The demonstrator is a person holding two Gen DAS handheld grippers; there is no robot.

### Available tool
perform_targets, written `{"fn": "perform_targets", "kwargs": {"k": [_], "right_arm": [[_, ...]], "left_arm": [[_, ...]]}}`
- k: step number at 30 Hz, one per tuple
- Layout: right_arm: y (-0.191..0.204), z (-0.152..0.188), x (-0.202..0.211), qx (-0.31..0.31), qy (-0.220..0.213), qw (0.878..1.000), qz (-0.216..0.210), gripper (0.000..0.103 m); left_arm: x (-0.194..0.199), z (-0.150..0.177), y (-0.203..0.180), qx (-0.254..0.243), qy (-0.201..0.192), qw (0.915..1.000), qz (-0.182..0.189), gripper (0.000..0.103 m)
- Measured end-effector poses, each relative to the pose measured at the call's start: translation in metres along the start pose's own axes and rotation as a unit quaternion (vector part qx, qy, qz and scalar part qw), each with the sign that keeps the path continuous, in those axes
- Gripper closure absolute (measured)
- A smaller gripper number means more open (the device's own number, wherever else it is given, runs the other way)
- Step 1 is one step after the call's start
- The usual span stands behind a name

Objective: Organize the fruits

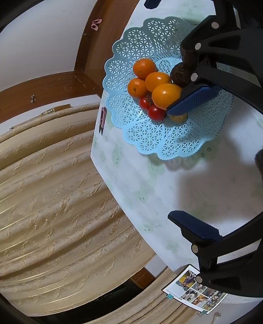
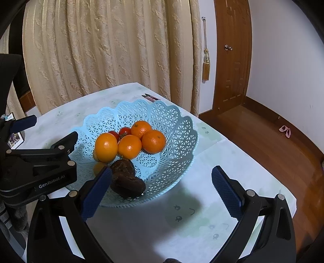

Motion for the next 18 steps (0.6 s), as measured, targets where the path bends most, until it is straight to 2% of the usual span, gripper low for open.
{"fn": "perform_targets", "kwargs": {"k": [18], "right_arm": [[-0.0005,0.0008,0.0029,-0.006,-0.002,1.000,-0.002,0.003]], "left_arm": [[0.0023,-0.0007,0.0002,-0.001,-0.001,1.0000,-0.009,0.009]]}}
Point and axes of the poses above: each gripper's, at about its wrist camera, not at the fingertips, and x roughly against the way its jaws point, y to its left, z to its underside, the point moved 9 cm from there along -x, roughly the way its jaws point, and after that the axes turned 3 degrees about -z, right-handed, at the moved point
